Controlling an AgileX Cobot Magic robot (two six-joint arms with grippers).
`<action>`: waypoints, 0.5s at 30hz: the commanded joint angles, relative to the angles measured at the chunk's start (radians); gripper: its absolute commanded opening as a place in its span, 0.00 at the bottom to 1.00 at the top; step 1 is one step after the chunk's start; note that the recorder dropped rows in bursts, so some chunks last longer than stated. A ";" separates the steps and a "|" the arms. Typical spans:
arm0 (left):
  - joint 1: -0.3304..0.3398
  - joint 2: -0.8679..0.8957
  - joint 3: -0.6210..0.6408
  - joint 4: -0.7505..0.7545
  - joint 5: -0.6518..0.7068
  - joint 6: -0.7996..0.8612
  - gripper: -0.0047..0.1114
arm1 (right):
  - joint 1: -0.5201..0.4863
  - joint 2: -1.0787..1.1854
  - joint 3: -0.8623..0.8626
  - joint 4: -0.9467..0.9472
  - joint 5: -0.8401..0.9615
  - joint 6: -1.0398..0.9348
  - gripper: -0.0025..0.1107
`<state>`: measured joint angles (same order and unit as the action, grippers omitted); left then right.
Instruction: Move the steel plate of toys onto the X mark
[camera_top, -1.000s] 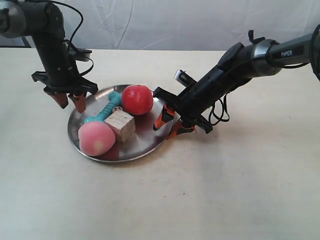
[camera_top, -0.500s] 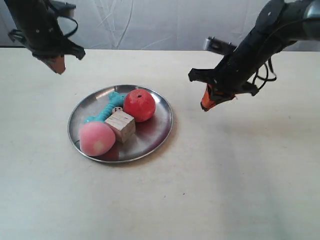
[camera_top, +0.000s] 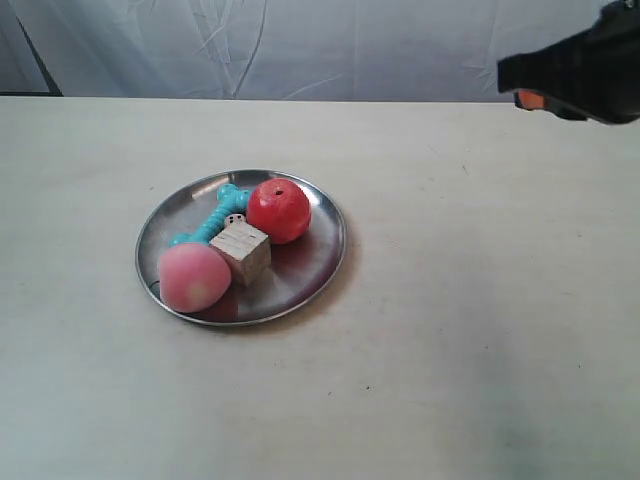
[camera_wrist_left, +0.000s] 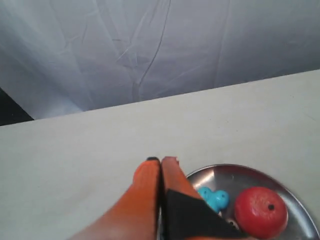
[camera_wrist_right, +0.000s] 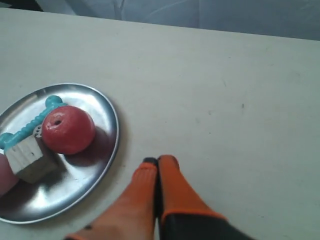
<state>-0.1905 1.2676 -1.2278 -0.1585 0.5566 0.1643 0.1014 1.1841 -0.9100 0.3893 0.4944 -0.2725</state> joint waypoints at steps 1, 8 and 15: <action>-0.002 -0.167 0.251 -0.007 -0.142 0.001 0.04 | -0.008 -0.177 0.189 -0.022 -0.128 -0.015 0.02; -0.002 -0.274 0.502 -0.007 -0.252 0.001 0.04 | -0.008 -0.335 0.374 -0.014 -0.177 -0.015 0.02; -0.002 -0.277 0.538 -0.025 -0.079 -0.005 0.04 | -0.008 -0.388 0.401 0.067 -0.097 -0.012 0.02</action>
<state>-0.1905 0.9996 -0.6954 -0.1686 0.4250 0.1605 0.0992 0.8109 -0.5126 0.4218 0.3809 -0.2795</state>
